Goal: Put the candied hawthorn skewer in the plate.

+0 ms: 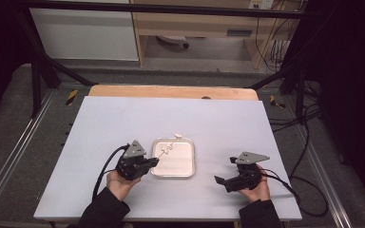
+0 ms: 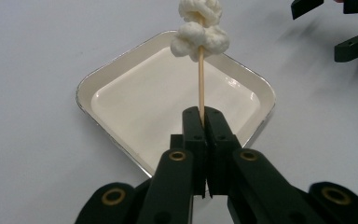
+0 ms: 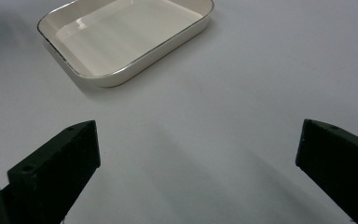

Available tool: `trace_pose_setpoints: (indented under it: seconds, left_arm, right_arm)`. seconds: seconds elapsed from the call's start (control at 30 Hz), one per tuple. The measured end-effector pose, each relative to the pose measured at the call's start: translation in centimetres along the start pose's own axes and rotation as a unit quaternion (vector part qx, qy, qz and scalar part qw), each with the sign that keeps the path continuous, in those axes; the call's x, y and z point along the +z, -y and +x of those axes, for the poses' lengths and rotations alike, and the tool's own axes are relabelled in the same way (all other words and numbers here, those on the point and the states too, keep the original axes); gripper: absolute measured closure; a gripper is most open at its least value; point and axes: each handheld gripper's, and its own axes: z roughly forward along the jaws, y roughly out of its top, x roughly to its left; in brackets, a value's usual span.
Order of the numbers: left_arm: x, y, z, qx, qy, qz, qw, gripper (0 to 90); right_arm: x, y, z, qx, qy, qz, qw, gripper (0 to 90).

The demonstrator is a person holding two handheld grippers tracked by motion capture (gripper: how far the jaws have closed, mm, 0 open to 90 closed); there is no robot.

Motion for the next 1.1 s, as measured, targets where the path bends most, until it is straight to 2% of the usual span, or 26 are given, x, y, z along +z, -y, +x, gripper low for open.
trace_pose_setpoints:
  seconds: [0.1, 0.3, 0.6, 0.87, 1.1]
  left_arm:
    - [0.7, -0.4, 0.1, -0.001, -0.004, 0.014, 0.9999, 88.4]
    - [2.2, -0.7, 0.2, -0.009, -0.014, 0.038, 0.9991, 88.4]
    - [4.8, -0.3, -0.3, -0.019, -0.034, 0.083, 0.9958, 88.3]
    - [5.4, -0.2, -0.6, -0.018, -0.048, 0.11, 0.9926, 88.3]
    - [5.5, 0.0, -0.7, -0.014, -0.05, 0.128, 0.9904, 88.1]
  right_arm:
    - [-0.1, 0.1, -0.2, -0.001, -0.001, 0.009, 1.0, 0.2]
    - [-0.5, 0.7, -0.4, 0.003, 0.0, 0.007, 1.0, 0.3]
    - [-0.7, 0.9, -0.5, 0.005, -0.001, 0.003, 1.0, 0.2]
    - [-0.7, 1.0, -0.5, 0.004, -0.002, 0.003, 1.0, 0.3]
    - [-0.6, 1.0, -0.5, 0.007, -0.005, 0.004, 1.0, 0.3]
